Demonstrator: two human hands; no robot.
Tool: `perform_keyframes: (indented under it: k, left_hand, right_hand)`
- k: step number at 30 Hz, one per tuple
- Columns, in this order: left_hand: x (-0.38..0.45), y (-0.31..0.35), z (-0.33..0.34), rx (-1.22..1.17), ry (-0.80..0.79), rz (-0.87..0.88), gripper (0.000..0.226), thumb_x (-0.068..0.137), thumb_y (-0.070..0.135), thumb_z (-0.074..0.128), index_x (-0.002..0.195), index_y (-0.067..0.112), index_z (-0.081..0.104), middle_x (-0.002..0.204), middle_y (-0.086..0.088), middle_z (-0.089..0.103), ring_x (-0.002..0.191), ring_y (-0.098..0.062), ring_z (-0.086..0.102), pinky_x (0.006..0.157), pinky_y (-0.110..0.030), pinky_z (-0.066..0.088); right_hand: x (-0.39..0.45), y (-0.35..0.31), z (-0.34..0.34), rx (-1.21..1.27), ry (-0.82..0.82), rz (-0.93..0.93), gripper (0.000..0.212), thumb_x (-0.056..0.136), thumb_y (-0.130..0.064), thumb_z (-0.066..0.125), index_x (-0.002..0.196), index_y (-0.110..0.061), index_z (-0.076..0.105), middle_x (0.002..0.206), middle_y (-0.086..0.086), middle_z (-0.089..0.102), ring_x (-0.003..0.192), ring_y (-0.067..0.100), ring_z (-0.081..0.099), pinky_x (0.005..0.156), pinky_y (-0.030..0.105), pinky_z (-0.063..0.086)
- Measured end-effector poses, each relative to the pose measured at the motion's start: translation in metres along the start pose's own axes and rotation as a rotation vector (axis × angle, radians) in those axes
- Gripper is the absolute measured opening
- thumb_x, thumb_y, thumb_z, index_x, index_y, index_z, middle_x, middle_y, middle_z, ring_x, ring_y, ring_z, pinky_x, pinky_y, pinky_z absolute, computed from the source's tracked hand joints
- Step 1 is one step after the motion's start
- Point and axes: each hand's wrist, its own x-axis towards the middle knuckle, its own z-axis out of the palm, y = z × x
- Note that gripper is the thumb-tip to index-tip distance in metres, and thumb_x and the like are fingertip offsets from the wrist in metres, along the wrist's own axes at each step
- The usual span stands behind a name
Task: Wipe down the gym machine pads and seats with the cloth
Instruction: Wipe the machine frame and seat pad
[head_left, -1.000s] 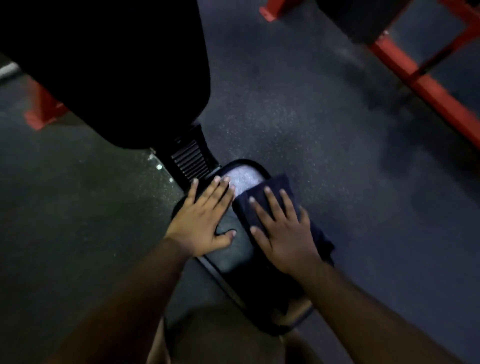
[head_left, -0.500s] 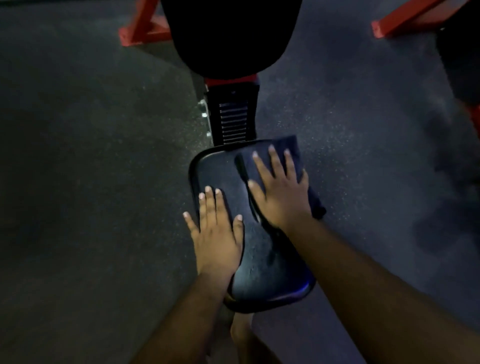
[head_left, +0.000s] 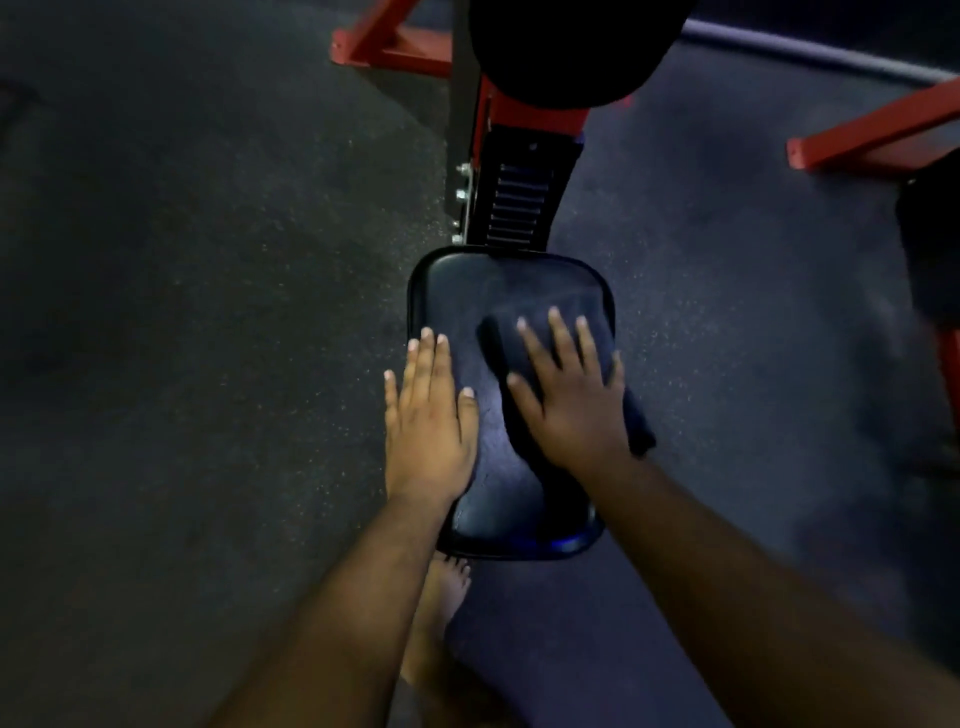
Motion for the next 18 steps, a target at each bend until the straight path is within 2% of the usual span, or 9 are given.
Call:
perform_keyframes:
  k: [3,5,7,9,12,14,16,18]
  left_hand:
    - [-0.043,0.004,0.001,-0.057,0.008,-0.065,0.07,0.099,0.043,0.018,0.163,0.015,0.013,0.171,0.001,0.007,0.157,-0.01,0.001,0.128,-0.047,0.004]
    - [-0.075,0.005,0.006,-0.12,0.018,-0.078,0.07,0.098,0.046,0.015,0.163,0.019,0.007,0.171,0.006,0.001,0.156,-0.004,-0.006,0.128,-0.045,-0.002]
    - [-0.097,0.007,0.009,-0.368,0.064,-0.153,0.071,0.096,0.049,0.019,0.161,0.027,0.001,0.17,0.012,-0.004,0.154,0.003,-0.009,0.128,-0.042,-0.004]
    - [-0.103,0.009,0.009,-0.668,0.117,-0.287,0.072,0.093,0.051,0.025,0.157,0.035,-0.003,0.168,0.019,-0.007,0.152,0.008,-0.008,0.129,-0.039,-0.002]
    - [-0.102,0.017,0.005,-0.889,0.214,-0.501,0.077,0.092,0.045,0.032,0.159,0.033,-0.005,0.167,0.019,-0.008,0.152,0.007,-0.006,0.129,-0.038,0.003]
    - [-0.099,0.02,0.002,-0.942,0.269,-0.58,0.08,0.091,0.044,0.033,0.161,0.029,-0.004,0.169,0.013,-0.006,0.154,0.0,-0.002,0.129,-0.039,0.006]
    - [-0.102,0.02,-0.001,-0.965,0.344,-0.599,0.083,0.09,0.049,0.035,0.161,0.03,-0.002,0.17,0.012,-0.005,0.155,-0.001,-0.002,0.129,-0.04,0.006]
    - [-0.11,0.018,-0.002,-0.964,0.398,-0.623,0.086,0.086,0.056,0.033,0.161,0.032,-0.001,0.169,0.015,-0.005,0.155,0.001,-0.002,0.129,-0.04,0.007]
  right_hand:
    - [-0.096,-0.008,0.017,-0.023,-0.064,-0.076,0.064,0.102,-0.064,0.021,0.161,-0.047,0.002,0.172,-0.007,-0.006,0.158,0.021,-0.01,0.121,0.066,0.007]
    - [-0.122,-0.014,0.026,-0.064,-0.091,-0.101,0.065,0.102,-0.064,0.019,0.161,-0.045,0.002,0.172,-0.006,-0.004,0.158,0.024,-0.007,0.121,0.067,0.004]
    - [-0.119,-0.025,0.02,-0.096,-0.133,-0.201,0.065,0.103,-0.063,0.019,0.161,-0.044,-0.003,0.172,-0.005,-0.01,0.157,0.026,-0.013,0.119,0.069,-0.001]
    - [-0.096,-0.037,0.011,-0.135,-0.189,-0.422,0.065,0.103,-0.061,0.02,0.16,-0.045,-0.006,0.171,-0.006,-0.014,0.156,0.027,-0.019,0.118,0.071,-0.003]
    - [-0.032,-0.065,0.007,-0.238,-0.185,-0.673,0.062,0.101,-0.063,0.027,0.159,-0.047,0.013,0.172,-0.008,-0.003,0.157,0.026,-0.01,0.115,0.075,0.003]
    - [-0.015,-0.079,0.01,-0.246,-0.183,-0.635,0.058,0.101,-0.063,0.028,0.156,-0.047,0.026,0.172,-0.009,0.003,0.158,0.025,-0.007,0.116,0.074,0.003]
    - [-0.042,-0.07,0.015,-0.208,-0.147,-0.626,0.058,0.099,-0.057,0.032,0.155,-0.045,0.028,0.172,-0.006,0.009,0.158,0.027,0.0,0.118,0.071,0.007]
    - [-0.095,-0.038,0.017,-0.238,-0.148,-0.762,0.067,0.094,-0.051,0.045,0.157,-0.041,0.025,0.172,-0.002,0.01,0.158,0.029,0.006,0.117,0.07,0.018]
